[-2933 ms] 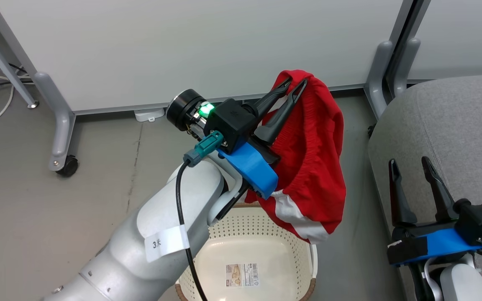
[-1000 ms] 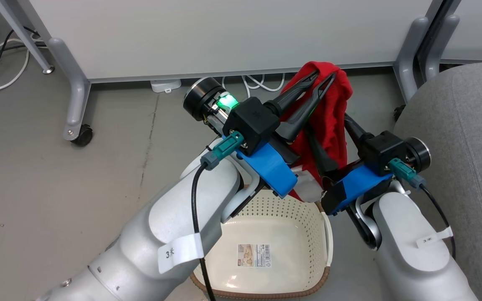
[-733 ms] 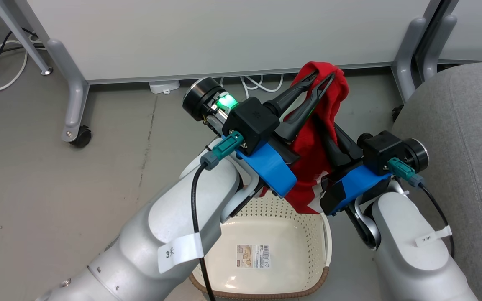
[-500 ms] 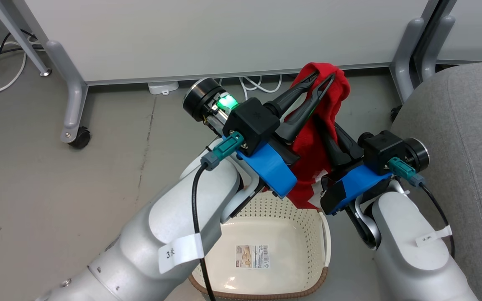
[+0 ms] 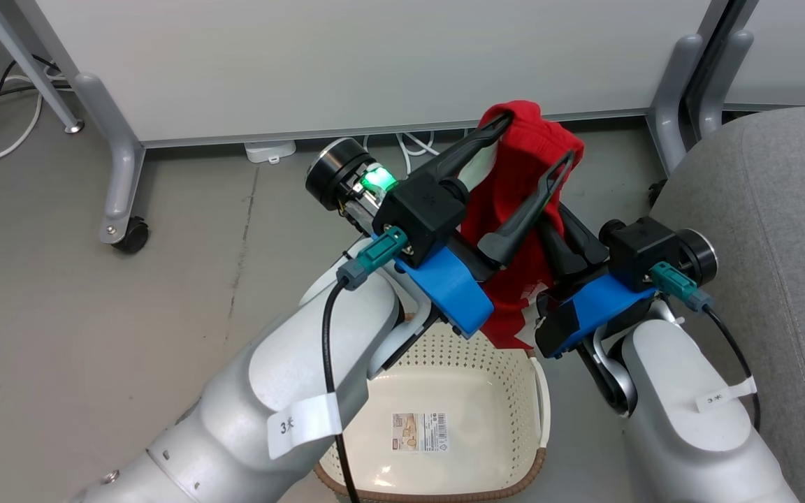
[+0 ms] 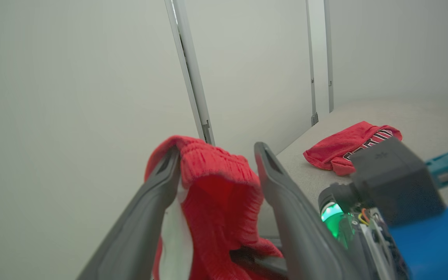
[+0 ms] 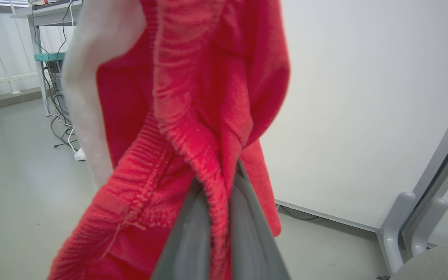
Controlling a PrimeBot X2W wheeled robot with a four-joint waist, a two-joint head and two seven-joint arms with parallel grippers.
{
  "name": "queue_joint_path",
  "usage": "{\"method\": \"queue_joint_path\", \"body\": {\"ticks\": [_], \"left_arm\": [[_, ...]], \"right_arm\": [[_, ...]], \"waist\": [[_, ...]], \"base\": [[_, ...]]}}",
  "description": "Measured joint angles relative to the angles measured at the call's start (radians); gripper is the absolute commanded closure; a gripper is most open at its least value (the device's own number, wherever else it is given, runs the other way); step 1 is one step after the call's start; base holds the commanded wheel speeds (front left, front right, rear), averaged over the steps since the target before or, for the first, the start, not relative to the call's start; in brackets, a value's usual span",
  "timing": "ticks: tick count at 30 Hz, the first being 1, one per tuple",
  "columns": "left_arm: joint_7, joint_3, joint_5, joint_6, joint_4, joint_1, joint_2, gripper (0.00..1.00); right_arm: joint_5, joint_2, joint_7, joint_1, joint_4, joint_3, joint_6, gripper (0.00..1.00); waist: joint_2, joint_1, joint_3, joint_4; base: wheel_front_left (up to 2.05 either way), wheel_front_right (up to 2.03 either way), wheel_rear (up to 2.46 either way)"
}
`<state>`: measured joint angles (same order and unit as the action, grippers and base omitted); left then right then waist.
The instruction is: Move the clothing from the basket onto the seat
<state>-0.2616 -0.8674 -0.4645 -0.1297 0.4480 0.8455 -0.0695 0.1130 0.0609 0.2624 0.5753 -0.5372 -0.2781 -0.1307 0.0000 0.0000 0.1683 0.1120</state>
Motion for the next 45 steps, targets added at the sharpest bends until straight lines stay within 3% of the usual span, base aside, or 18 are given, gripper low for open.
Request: {"method": "queue_joint_path", "body": {"ticks": [19,45], "left_arm": [[0.0,-0.02,0.01,0.0,0.013,-0.023,-0.01,0.0],[0.007,-0.114,0.009,0.0,0.032,-0.025,-0.084,0.0]], "right_arm": [[0.006,0.0,0.0,-0.005,0.056,0.08,0.0,1.0],[0.003,-0.001,0.0,-0.001,0.172,0.344,0.0,1.0]], "waist": [[0.0,0.0,0.048,-0.058],[0.0,0.0,0.202,-0.327]], "base": [[0.0,0.0,0.0],[0.0,0.0,0.0]]}}
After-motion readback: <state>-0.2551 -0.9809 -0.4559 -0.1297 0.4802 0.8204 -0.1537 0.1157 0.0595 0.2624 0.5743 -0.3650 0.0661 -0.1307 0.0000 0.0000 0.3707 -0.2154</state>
